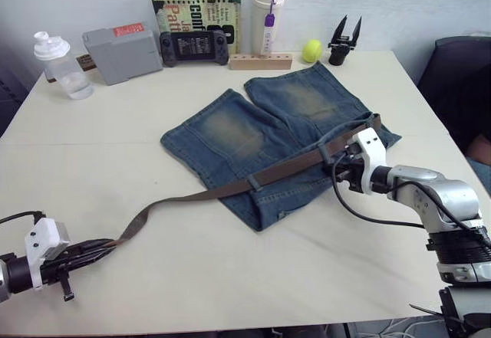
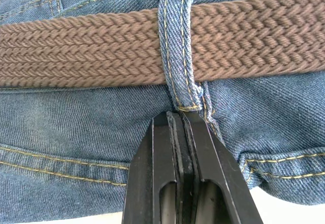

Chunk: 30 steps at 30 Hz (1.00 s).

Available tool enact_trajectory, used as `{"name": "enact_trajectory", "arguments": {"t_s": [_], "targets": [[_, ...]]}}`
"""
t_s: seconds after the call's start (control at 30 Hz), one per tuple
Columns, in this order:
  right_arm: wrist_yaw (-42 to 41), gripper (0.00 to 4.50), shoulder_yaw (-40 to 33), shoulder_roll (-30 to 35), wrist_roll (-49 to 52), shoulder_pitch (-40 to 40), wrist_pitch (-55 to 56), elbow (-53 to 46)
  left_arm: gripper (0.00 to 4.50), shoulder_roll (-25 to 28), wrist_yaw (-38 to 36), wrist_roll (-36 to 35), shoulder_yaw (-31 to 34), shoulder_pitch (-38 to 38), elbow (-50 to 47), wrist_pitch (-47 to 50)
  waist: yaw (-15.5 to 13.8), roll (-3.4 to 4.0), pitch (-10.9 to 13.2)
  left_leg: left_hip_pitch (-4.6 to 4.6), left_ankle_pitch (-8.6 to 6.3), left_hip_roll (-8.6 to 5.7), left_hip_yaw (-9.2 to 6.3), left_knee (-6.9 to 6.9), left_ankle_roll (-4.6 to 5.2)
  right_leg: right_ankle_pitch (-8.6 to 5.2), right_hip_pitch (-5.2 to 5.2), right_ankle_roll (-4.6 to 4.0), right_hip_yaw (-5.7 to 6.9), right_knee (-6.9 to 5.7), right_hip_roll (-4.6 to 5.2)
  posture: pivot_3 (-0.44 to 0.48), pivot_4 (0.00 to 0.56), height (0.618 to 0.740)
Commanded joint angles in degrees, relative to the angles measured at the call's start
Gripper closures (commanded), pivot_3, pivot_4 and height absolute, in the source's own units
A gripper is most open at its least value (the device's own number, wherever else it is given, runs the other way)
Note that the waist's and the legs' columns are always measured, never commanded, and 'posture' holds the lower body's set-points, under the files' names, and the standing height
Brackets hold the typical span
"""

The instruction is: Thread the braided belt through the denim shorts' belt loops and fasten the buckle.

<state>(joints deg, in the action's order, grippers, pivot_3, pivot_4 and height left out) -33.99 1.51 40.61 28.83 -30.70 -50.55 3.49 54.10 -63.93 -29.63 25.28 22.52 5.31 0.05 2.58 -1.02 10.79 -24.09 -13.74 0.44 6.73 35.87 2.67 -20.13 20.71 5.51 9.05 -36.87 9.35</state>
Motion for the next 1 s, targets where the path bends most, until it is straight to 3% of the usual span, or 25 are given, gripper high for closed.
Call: {"name": "enact_trajectory", "arguments": {"t_s": [0.03, 0.23, 0.33, 0.4, 0.57, 0.7, 0.77, 0.9, 1.0], "targets": [[-0.8, 4.46, 0.61, -0.41, -1.72, 0.19, -1.68, 1.09, 4.5, -0.47, 1.09, 2.09, 2.56, 3.42, 5.66, 4.11, 0.15, 0.0, 0.0, 0.0, -0.01, 0.02, 0.0, 0.0, -0.01, -0.01, 0.01, -0.01, 0.0, 0.0, -0.02, 0.0, 0.15, 0.697], [-1.34, 4.46, -0.44, -0.9, -1.17, 0.1, -2.65, -0.32, 4.5, -1.23, 2.7, 0.95, 2.56, 0.63, 6.39, 7.1, 0.27, 0.25, -0.03, 0.01, -0.03, 0.13, 0.04, -0.07, -0.11, -0.11, 0.11, -0.21, 0.01, -0.1, -0.08, 0.0, 0.15, 0.697], [-3.12, 4.5, -1.57, -0.36, 0.18, -0.11, -3.42, -2.52, 3.37, -1.06, 0.25, -7.14, 4.45, -1.78, 1.82, 16.09, 0.12, 0.49, 0.03, 0.0, -0.02, 0.14, 0.04, -0.09, -0.13, -0.12, 0.15, -0.22, 0.0, -0.13, -0.08, 0.0, 0.15, 0.697], [-4.74, 4.5, -2.18, 0.31, 0.87, -0.23, -3.89, -4.15, 2.36, -0.97, -0.38, -10.29, 6.07, -4.07, -0.04, 20.02, -0.13, 0.33, 0.11, -0.2, 0.01, 0.15, 0.04, -0.08, -0.16, -0.12, 0.39, -0.22, 0.0, -0.2, -0.1, 0.0, 0.15, 0.697], [-10.1, 4.5, -4.22, 3.61, 3.62, -0.42, -5.52, -9.66, 0.19, 0.71, 1.41, -21.51, 11.25, -16.15, -2.4, 31.8, -0.96, 0.27, 0.26, -0.5, 0.07, 0.15, 0.07, 0.08, -0.19, -0.12, 0.64, -0.23, 0.01, -0.35, -0.09, 0.0, 0.15, 0.697], [-10.27, 4.5, -8.73, 4.6, 8.4, -2.44, -11.44, -12.1, 0.03, 2.33, 0.84, -24.55, 8.73, -24.8, -5.81, 37.46, -1.05, 0.35, 0.41, -0.65, 0.19, 0.07, 0.09, 0.2, -0.2, -0.11, 0.74, -0.21, 0.01, -0.5, -0.02, 0.0, 0.15, 0.697], [-11.5, 4.5, -10.45, 6.42, 10.59, -2.63, -13.64, -14.64, 0.03, 3.08, -0.72, -22.37, 1.92, -30.31, -9.07, 37.94, -1.08, 0.44, 0.49, -0.65, 0.44, -0.03, 0.11, 0.18, -0.22, -0.1, 0.74, -0.19, 0.0, -0.51, 0.04, 0.0, 0.15, 0.697], [-13.75, 3.06, -11.5, 11.58, 12.76, -0.56, -16.27, -20.6, 0.0, -0.67, -2.51, -15.2, -14.56, -44.93, -11.81, 36.15, -1.84, 0.45, 0.55, -0.73, 0.48, -0.1, 0.12, 0.16, -0.26, -0.1, 0.79, -0.19, 0.03, -0.51, 0.04, 0.0, 0.15, 0.697], [-13.92, 1.77, -14.76, 14.68, 15.62, 1.88, -19.31, -24.97, 0.0, -8.49, -2.13, -8.6, -26.53, -55.14, -11.97, 34.14, -2.76, 0.42, 0.57, -0.85, 0.57, -0.13, 0.11, 0.21, -0.17, -0.07, 0.81, -0.14, 0.06, -0.51, 0.0, 0.0, 0.15, 0.697]]}}
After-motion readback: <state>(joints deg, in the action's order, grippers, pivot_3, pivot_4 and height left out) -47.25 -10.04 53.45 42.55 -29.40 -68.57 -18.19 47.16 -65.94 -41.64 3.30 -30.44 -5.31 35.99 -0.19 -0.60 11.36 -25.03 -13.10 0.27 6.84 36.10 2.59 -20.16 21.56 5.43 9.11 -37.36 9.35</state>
